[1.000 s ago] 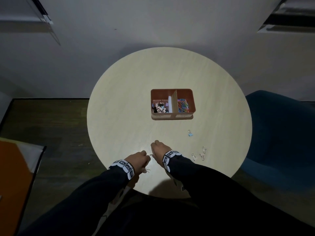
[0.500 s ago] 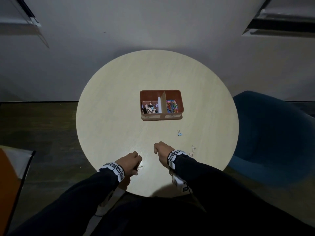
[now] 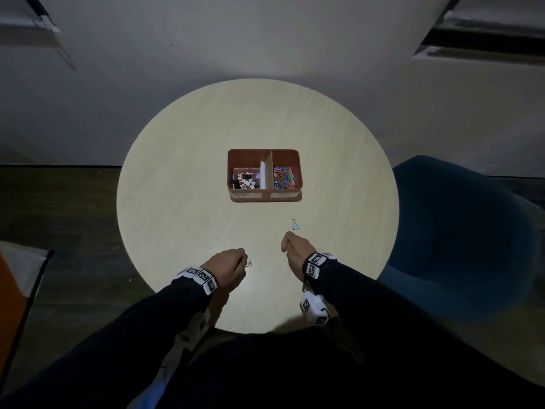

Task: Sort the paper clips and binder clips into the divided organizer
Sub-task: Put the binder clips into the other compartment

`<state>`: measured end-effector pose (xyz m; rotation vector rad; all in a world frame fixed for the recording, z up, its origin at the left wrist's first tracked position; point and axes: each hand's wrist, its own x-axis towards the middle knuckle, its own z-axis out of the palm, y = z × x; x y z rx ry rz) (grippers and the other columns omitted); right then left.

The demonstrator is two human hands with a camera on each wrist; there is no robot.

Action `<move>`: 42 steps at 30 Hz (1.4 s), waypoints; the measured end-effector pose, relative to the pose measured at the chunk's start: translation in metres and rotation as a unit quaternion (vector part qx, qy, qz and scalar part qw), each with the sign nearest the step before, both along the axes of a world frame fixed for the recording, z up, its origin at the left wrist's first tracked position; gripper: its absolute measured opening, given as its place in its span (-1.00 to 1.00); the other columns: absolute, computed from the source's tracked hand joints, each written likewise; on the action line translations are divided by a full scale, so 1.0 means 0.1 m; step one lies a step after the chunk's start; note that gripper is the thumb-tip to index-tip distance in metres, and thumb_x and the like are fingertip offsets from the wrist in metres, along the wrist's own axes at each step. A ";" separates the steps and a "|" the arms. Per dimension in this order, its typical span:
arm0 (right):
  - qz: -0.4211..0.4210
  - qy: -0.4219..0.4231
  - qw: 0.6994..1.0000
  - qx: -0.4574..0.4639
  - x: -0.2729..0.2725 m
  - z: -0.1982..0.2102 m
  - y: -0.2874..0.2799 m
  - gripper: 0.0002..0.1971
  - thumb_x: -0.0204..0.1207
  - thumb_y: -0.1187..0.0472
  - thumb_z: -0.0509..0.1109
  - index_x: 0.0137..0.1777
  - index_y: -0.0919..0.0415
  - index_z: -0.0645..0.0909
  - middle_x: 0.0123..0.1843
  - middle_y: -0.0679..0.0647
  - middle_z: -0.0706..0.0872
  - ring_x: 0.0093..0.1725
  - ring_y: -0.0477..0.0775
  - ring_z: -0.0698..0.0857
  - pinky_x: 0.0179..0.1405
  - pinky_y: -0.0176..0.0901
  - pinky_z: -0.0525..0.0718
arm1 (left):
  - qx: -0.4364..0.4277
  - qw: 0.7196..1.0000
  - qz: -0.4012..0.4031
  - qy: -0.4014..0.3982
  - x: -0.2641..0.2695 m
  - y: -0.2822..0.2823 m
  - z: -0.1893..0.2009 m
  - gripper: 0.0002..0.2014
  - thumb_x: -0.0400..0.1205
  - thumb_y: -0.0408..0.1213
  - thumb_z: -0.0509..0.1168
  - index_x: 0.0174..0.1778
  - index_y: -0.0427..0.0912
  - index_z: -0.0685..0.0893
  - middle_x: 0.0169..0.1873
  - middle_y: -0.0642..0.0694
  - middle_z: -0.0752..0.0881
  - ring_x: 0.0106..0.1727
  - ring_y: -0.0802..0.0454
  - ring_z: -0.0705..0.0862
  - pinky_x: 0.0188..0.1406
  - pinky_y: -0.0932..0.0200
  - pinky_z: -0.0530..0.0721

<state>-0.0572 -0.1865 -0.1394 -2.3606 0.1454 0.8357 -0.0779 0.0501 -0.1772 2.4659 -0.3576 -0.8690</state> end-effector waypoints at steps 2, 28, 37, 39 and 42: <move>-0.020 -0.025 0.999 -0.012 -0.01 0.02 -0.18 -0.84 0.67 0.08 0.05 0.04 0.15 0.36 -0.20 0.13 0.64 -0.33 0.18 0.58 -0.30 0.05 0.58 | -0.025 0.999 0.043 -0.008 0.02 -0.14 0.06 -0.82 0.56 -0.09 0.05 -0.06 0.06 0.54 -0.10 0.11 0.73 -0.09 -0.02 0.67 -0.03 0.02 0.66; 0.075 -0.003 0.993 -0.094 -0.25 -0.36 -0.92 -0.61 0.70 0.22 0.22 0.47 0.20 0.24 0.33 0.26 0.39 -0.08 0.38 0.66 -0.11 0.08 0.62 | 0.044 0.995 -0.064 -0.070 0.06 -1.74 -0.19 -0.61 0.58 -0.07 0.35 0.25 -0.02 0.38 0.08 -0.08 0.50 -0.15 -0.17 0.67 -0.23 0.03 0.63; 0.110 -0.011 0.988 -0.104 -0.22 -0.35 -0.96 -0.68 0.67 0.26 0.27 0.35 0.32 0.32 0.27 0.29 0.43 -0.20 0.35 0.59 -0.26 0.00 0.46 | 0.065 0.989 -0.077 -0.108 0.09 -1.79 -0.22 -0.80 0.69 -0.13 0.17 0.17 -0.13 0.44 0.02 -0.14 0.53 -0.22 -0.18 0.65 -0.37 0.03 0.55; 0.137 -0.018 0.983 -0.120 -0.20 -0.34 -0.96 -0.67 0.67 0.26 0.24 0.36 0.34 0.32 0.28 0.31 0.43 -0.17 0.39 0.61 -0.30 -0.03 0.38 | 0.057 0.992 -0.046 -0.106 0.12 -1.80 -0.18 -0.82 0.71 -0.12 0.11 0.13 -0.13 0.44 -0.01 -0.13 0.56 -0.20 -0.18 0.65 -0.34 0.01 0.54; 0.171 -0.013 0.977 -0.131 -0.15 -0.30 -0.97 -0.62 0.60 0.34 0.23 0.40 0.31 0.29 0.25 0.31 0.45 -0.23 0.33 0.55 -0.39 -0.06 0.32 | 0.040 0.994 0.031 -0.097 0.19 -1.80 -0.11 -0.85 0.73 -0.12 0.04 0.02 -0.11 0.43 -0.10 -0.11 0.60 -0.24 -0.20 0.63 -0.27 -0.05 0.61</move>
